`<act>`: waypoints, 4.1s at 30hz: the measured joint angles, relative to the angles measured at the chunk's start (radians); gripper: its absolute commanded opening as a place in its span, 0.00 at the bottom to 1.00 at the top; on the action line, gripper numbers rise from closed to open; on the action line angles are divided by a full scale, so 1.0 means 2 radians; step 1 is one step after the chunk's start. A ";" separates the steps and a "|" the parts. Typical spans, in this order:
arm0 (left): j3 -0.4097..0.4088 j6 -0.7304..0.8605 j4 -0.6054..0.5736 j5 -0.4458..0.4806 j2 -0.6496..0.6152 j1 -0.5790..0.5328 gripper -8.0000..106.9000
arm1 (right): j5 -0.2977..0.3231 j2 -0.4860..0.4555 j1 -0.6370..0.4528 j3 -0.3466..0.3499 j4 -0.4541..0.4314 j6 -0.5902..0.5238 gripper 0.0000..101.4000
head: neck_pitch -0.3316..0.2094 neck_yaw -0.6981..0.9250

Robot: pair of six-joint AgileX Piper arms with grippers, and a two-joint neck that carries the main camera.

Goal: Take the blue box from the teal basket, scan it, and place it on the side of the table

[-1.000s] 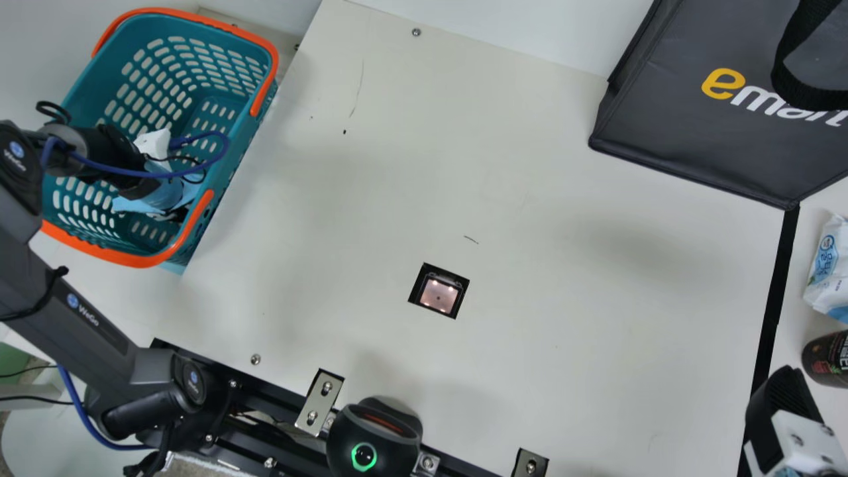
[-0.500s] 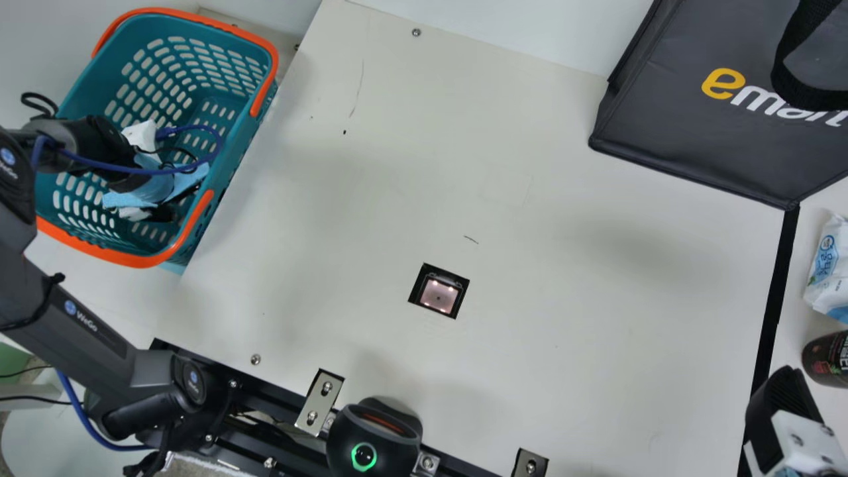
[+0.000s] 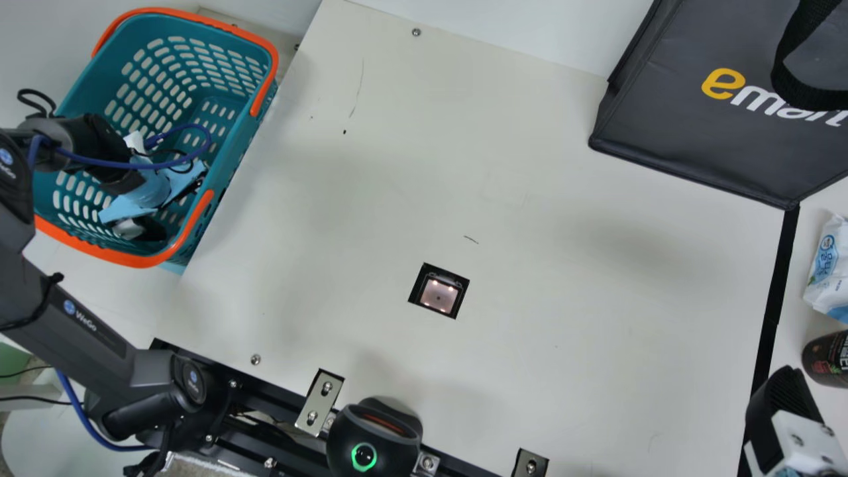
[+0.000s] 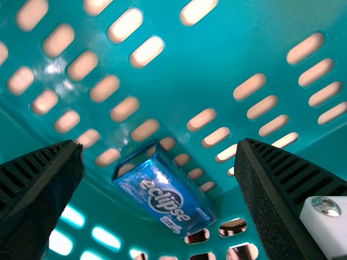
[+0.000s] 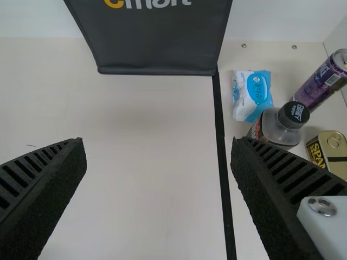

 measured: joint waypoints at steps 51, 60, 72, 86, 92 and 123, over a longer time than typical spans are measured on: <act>0.025 -0.092 -0.063 -0.034 0.007 -0.028 0.85 | 0.001 0.000 0.000 0.000 0.000 0.000 0.94 | 0.000 0.000; 0.025 -0.067 -0.043 -0.021 0.008 -0.024 0.85 | 0.001 0.000 0.000 0.000 0.000 0.000 0.94 | 0.000 0.001; 0.036 -0.060 -0.013 -0.038 0.015 -0.027 0.85 | 0.001 0.000 0.000 0.000 0.000 0.000 0.94 | 0.000 0.001; 0.041 -0.080 -0.005 -0.063 0.019 -0.028 0.39 | 0.000 0.000 0.000 0.000 0.000 0.000 0.94 | 0.000 0.001; 0.044 -0.088 -0.002 -0.071 0.021 -0.028 0.04 | 0.000 0.000 0.000 0.000 0.000 0.000 0.94 | 0.000 0.001; 0.037 -0.106 0.072 -0.074 -0.043 -0.056 0.00 | 0.000 0.000 0.000 0.000 0.000 0.000 0.94 | 0.000 0.000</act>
